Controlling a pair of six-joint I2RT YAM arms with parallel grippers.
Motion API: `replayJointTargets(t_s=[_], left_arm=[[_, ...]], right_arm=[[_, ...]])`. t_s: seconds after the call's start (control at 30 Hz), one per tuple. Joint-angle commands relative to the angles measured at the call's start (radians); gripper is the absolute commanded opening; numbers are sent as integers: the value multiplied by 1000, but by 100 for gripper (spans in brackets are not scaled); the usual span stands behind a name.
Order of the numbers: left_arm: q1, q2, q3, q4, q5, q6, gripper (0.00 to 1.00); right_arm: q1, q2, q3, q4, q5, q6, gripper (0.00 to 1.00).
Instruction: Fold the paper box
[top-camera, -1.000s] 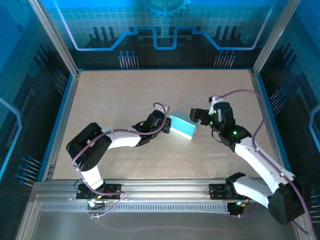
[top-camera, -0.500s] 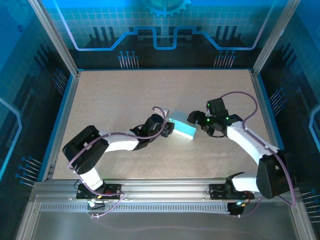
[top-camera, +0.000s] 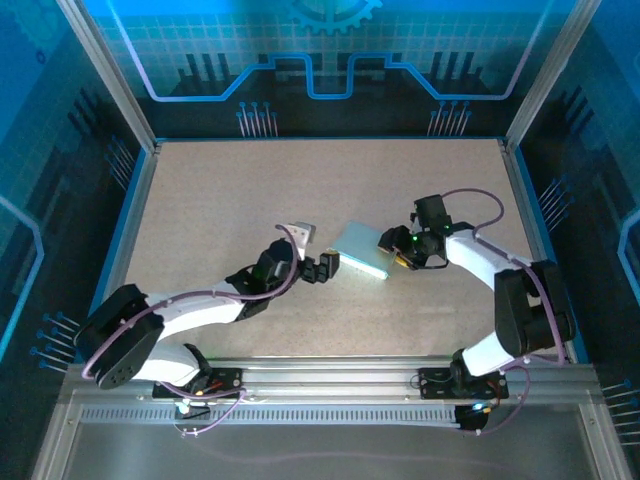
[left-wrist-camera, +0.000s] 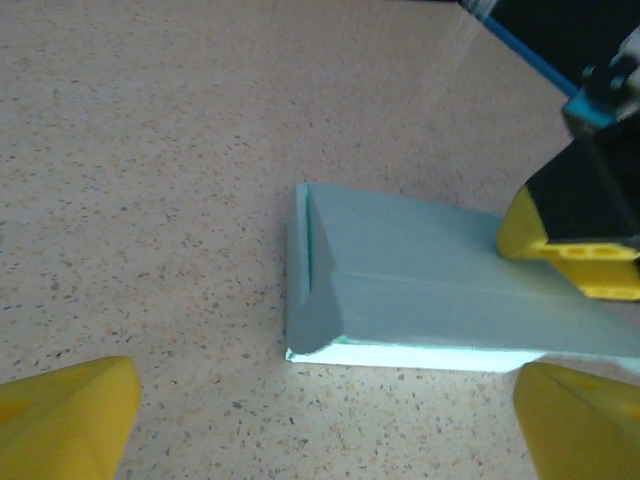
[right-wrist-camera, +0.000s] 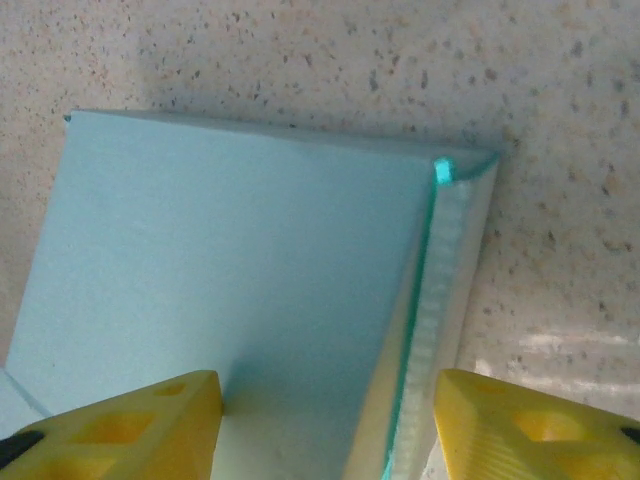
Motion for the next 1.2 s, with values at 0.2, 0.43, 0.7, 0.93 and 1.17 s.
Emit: replayJointTargets(t_s=[0.2, 0.43, 0.7, 0.93, 1.17], left_arm=[[178, 82, 210, -329, 252, -202, 99], [268, 261, 385, -449, 496, -341, 94], [283, 432, 558, -560, 568, -379, 79], [284, 505, 582, -538, 602, -397, 58], [289, 545, 576, -524, 597, -411, 45]], right_arm=[[-33, 184, 178, -10, -73, -226, 56], [-36, 294, 324, -78, -99, -392, 55], [-59, 258, 335, -88, -111, -423, 62], [-74, 221, 281, -71, -169, -414, 61], [-75, 247, 230, -30, -184, -427, 54]])
